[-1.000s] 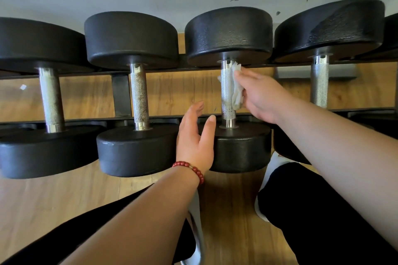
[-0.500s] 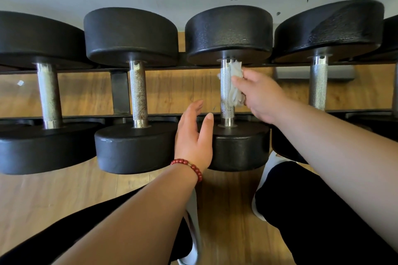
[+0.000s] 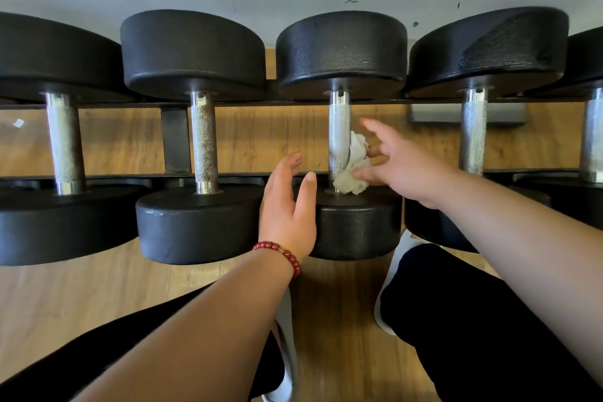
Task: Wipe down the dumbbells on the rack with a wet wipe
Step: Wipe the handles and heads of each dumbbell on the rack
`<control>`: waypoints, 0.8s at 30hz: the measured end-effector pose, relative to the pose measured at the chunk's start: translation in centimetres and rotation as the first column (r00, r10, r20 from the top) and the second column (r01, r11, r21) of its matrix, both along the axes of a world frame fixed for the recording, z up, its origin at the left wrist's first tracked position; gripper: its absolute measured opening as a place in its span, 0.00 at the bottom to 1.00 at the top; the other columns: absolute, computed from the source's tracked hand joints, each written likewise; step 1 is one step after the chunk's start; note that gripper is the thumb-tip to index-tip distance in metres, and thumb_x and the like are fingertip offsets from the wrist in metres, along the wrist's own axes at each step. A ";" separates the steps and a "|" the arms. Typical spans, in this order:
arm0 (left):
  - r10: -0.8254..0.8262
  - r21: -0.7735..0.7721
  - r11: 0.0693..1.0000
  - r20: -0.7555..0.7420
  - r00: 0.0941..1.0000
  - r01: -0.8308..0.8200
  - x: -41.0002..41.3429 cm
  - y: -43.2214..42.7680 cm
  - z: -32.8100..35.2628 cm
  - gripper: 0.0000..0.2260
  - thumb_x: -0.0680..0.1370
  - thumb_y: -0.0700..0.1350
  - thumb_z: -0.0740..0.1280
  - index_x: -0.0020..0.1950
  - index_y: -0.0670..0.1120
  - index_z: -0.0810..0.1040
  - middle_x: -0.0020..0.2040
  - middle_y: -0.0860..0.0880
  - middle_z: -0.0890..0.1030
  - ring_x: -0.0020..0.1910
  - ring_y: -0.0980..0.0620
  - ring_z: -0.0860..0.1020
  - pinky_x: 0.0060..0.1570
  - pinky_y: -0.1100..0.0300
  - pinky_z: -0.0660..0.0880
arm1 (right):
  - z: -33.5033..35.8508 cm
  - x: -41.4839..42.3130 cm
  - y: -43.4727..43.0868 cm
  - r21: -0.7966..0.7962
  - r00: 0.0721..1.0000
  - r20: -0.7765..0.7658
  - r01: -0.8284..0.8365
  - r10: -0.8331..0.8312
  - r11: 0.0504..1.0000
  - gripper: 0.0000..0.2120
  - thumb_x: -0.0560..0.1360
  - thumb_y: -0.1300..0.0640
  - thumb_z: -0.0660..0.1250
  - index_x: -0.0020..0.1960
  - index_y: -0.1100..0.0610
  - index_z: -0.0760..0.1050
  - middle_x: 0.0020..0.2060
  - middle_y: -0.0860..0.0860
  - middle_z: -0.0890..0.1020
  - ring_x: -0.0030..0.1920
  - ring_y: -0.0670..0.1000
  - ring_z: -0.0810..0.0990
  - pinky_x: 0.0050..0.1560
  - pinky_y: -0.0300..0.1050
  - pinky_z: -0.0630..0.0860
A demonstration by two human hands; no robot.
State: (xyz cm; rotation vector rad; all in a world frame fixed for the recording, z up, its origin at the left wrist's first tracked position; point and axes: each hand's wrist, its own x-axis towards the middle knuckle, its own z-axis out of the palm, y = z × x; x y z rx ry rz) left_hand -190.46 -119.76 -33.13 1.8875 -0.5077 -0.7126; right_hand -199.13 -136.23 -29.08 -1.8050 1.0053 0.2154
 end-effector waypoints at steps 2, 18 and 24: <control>-0.003 0.002 1.000 -0.005 1.000 0.003 0.0 0.0 0.1 0.21 0.79 0.56 0.57 0.72 0.55 0.67 0.69 0.57 0.71 0.68 0.60 0.68 0.70 0.51 0.67 | -0.6 0.0 0.1 0.074 0.992 0.067 0.101 -0.106 0.992 0.29 0.74 0.58 0.72 0.72 0.51 0.67 0.53 0.48 0.82 0.48 0.45 0.84 0.51 0.43 0.81; 0.000 0.021 1.000 -0.007 1.000 0.000 0.0 0.0 0.4 0.17 0.82 0.48 0.59 0.72 0.54 0.67 0.69 0.56 0.71 0.68 0.60 0.68 0.71 0.51 0.67 | -1.3 1.8 0.3 -0.130 0.991 -0.076 -0.119 0.110 0.984 0.28 0.70 0.43 0.74 0.65 0.52 0.73 0.55 0.48 0.81 0.49 0.47 0.80 0.47 0.43 0.77; 0.005 0.028 1.000 -0.005 1.000 -0.005 0.0 -0.1 0.4 0.17 0.82 0.48 0.59 0.72 0.53 0.68 0.69 0.56 0.72 0.68 0.59 0.69 0.70 0.50 0.68 | -1.8 1.8 0.7 -0.078 0.999 -0.039 -0.013 0.010 0.997 0.24 0.71 0.47 0.74 0.62 0.56 0.72 0.52 0.49 0.80 0.48 0.46 0.80 0.43 0.39 0.80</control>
